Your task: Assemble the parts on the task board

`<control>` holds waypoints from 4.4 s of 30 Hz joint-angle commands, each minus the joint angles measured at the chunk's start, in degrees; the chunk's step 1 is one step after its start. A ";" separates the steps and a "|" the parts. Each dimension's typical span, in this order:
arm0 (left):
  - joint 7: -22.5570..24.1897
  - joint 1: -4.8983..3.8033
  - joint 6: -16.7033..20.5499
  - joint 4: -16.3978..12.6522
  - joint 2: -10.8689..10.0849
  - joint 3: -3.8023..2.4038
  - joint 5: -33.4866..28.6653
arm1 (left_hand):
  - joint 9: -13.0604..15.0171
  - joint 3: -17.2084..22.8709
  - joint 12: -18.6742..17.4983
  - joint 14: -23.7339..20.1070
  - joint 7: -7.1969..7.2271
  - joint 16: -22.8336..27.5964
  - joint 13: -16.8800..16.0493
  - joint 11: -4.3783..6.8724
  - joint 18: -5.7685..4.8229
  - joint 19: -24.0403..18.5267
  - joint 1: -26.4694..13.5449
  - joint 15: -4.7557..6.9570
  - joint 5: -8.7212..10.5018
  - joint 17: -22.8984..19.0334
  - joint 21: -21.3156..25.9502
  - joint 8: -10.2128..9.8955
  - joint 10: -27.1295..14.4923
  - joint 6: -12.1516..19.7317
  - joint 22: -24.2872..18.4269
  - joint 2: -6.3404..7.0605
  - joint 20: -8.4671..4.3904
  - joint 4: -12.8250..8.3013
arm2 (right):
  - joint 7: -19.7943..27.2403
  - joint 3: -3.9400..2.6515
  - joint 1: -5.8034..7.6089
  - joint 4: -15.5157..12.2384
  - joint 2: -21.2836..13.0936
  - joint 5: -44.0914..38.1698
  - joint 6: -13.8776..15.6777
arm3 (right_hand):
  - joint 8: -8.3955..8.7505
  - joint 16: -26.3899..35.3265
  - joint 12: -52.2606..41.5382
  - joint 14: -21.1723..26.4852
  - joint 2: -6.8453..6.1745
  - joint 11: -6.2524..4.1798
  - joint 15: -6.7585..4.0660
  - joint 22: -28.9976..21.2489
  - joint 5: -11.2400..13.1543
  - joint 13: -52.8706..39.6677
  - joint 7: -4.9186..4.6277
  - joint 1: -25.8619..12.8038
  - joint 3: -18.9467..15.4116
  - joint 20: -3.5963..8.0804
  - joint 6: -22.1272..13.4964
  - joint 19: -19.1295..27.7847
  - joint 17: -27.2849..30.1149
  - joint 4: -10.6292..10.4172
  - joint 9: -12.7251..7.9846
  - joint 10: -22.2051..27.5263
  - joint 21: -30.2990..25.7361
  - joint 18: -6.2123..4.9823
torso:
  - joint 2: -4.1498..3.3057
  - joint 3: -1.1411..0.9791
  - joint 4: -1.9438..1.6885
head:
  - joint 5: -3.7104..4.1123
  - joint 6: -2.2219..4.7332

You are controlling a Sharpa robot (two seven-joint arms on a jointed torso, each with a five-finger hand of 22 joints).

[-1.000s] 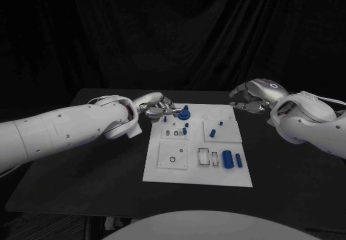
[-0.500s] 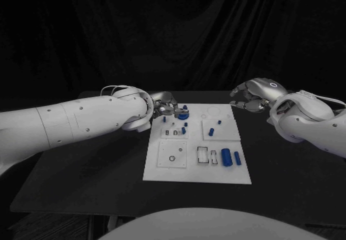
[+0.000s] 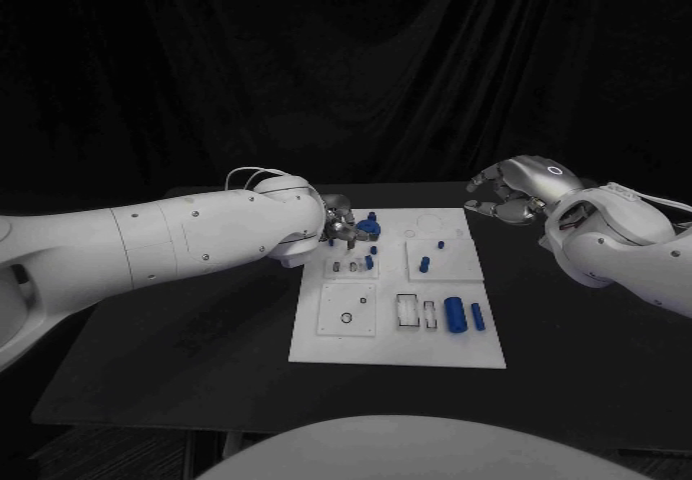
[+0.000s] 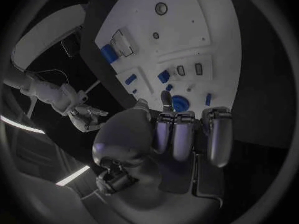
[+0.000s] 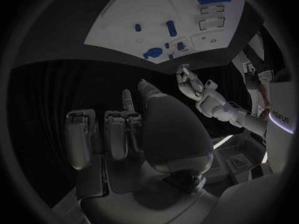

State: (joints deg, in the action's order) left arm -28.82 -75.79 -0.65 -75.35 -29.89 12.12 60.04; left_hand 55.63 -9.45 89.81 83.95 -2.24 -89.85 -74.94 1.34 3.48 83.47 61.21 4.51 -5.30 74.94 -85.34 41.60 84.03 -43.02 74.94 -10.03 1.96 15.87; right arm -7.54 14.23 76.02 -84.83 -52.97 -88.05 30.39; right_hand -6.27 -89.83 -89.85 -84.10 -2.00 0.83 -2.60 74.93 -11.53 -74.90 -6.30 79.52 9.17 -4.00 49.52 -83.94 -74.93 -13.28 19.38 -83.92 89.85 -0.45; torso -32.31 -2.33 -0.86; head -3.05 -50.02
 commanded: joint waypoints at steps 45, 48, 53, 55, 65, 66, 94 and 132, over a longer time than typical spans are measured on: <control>0.32 4.95 1.57 7.27 5.71 -0.03 0.21 | 1.75 1.88 0.19 6.05 0.07 -0.15 -15.06 0.64 -0.54 -0.40 1.74 0.49 -2.21 15.06 1.15 -7.15 5.97 -3.22 3.10 -0.27 -0.52 -3.00 | -0.80 -0.04 -0.49 0.37 0.92 -0.10 1.97 | -0.07 -0.17 -0.15 -5.90 -0.08 0.33 0.38 15.07 -0.99 -15.10 -0.14 -0.59 0.10 -0.25 0.43 -6.06 -15.07 -0.32 -0.36 -6.08 0.15 0.45 | 0.42 -0.75 0.64 | -0.42 0.02; 0.54 5.07 1.65 7.56 5.89 -0.03 0.21 | 1.89 2.02 0.19 6.05 0.07 -0.15 -15.06 0.64 -0.51 -0.46 1.86 0.49 -2.33 15.06 1.24 -7.37 5.97 -3.26 2.99 -0.31 -0.52 -3.15 | -0.78 -0.04 -0.50 0.40 0.96 -0.10 1.94 | -0.07 -0.17 -0.15 -5.90 -0.08 0.33 0.38 15.07 -0.99 -15.10 -0.14 -0.59 0.10 -0.25 0.43 -6.06 -15.07 -0.32 -0.36 -6.08 0.15 0.45 | 0.40 -0.74 0.75 | -0.63 0.02; 1.07 5.31 1.85 8.12 6.21 -0.03 0.21 | 2.11 2.26 0.19 6.05 0.05 -0.15 -15.06 0.63 -0.47 -0.55 2.01 0.49 -2.57 15.06 1.36 -7.78 5.97 -3.30 2.85 -0.42 -0.52 -3.37 | -0.75 -0.04 -0.50 0.42 1.06 -0.10 1.78 | -0.06 -0.17 -0.15 -5.90 -0.08 0.34 0.39 15.07 -1.04 -15.10 -0.16 -0.60 0.10 -0.25 0.46 -6.06 -15.07 -0.33 -0.37 -6.08 0.15 0.45 | 0.41 -0.75 0.63 | -0.41 0.02; 1.31 5.43 1.77 8.51 6.46 -0.03 0.21 | 2.19 2.34 0.19 6.05 0.03 -0.15 -15.06 0.62 -0.46 -0.58 2.04 0.48 -2.66 15.06 1.40 -7.96 5.97 -3.28 2.80 -0.47 -0.52 -3.43 | -0.77 -0.04 -0.50 0.44 1.07 -0.10 1.69 | -0.06 -0.17 -0.15 -5.90 -0.08 0.34 0.39 15.07 -1.04 -15.10 -0.16 -0.60 0.10 -0.25 0.46 -6.06 -15.07 -0.33 -0.37 -6.08 0.15 0.45 | 0.42 -0.77 0.59 | -0.38 0.02; 2.04 5.91 1.83 10.01 7.28 -0.03 0.21 | 2.64 2.92 0.19 6.05 -0.07 -0.15 -15.06 0.54 -0.41 -0.74 2.44 0.42 -3.35 15.06 1.64 -9.06 5.97 -3.23 2.57 -0.61 -0.48 -4.00 | -0.87 -0.05 -0.50 0.42 1.14 -0.10 1.36 | -0.03 -0.17 -0.15 -5.90 -0.08 0.36 0.40 15.07 -1.09 -15.10 -0.19 -0.66 0.09 -0.26 0.51 -6.06 -15.07 -0.38 -0.41 -6.08 0.15 0.45 | 0.44 -0.82 0.63 | -0.37 0.02; 2.06 5.95 1.84 10.14 7.34 -0.03 0.21 | 2.69 3.00 0.19 6.05 -0.08 -0.15 -15.06 0.53 -0.42 -0.71 2.48 0.42 -3.44 15.06 1.63 -9.19 5.97 -3.25 2.61 -0.65 -0.47 -4.06 | -0.88 -0.05 -0.50 0.43 1.16 -0.10 1.33 | -0.03 -0.17 -0.15 -5.90 -0.08 0.36 0.40 15.07 -1.09 -15.10 -0.19 -0.66 0.09 -0.26 0.51 -6.06 -15.07 -0.38 -0.41 -6.08 0.15 0.45 | 0.42 -0.83 0.65 | -0.38 0.02; 3.41 6.58 0.48 12.67 8.55 -0.03 0.21 | 4.76 6.26 0.19 6.05 0.05 -0.15 -15.06 0.65 -0.41 -0.60 5.16 0.52 -7.84 15.06 1.93 -12.95 5.97 -4.00 2.76 -0.40 -0.53 -7.33 | -1.17 -0.05 -0.49 0.42 1.57 -0.10 0.77 | 0.01 -0.17 -0.15 -5.90 -0.06 0.39 0.42 15.07 -1.14 -15.10 -0.22 -0.71 0.09 -0.27 0.59 -6.06 -15.07 -0.43 -0.48 -6.08 0.15 0.45 | 0.43 -0.91 0.70 | 0.21 0.02; 4.27 6.69 1.84 11.29 6.52 -0.03 0.21 | 6.46 12.22 0.19 6.05 0.37 -0.15 -15.06 0.97 -0.42 -0.41 6.12 0.81 -11.73 15.06 2.17 -16.72 5.97 -5.79 3.06 1.05 -0.81 -10.36 | -2.03 -0.05 -0.50 1.04 1.60 -0.10 -0.50 | -0.02 -0.17 -0.15 -5.90 0.04 0.50 0.49 15.04 -1.42 -15.10 -0.32 -0.43 0.29 -0.32 1.22 -5.99 -15.07 -0.27 -0.62 -6.08 0.07 0.43 | 0.45 -0.92 0.55 | 0.47 0.02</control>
State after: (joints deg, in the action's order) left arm -25.38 -69.22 0.03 -63.90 -23.30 12.11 60.34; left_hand 61.98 2.43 89.80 83.95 -1.85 -89.85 -74.93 1.90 3.51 83.04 67.17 4.92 -16.74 74.92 -83.54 25.10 83.83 -48.54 74.93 -9.60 1.54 5.44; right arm -8.39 14.22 75.63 -83.81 -51.27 -87.98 30.32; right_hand -6.26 -89.83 -89.85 -84.10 -1.88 0.83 -2.60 74.90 -12.61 -74.91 -6.72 79.39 9.33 -4.00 50.34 -83.95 -74.91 -13.44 18.85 -83.93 89.85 -0.45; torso -31.86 -3.25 -0.32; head -2.49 -49.99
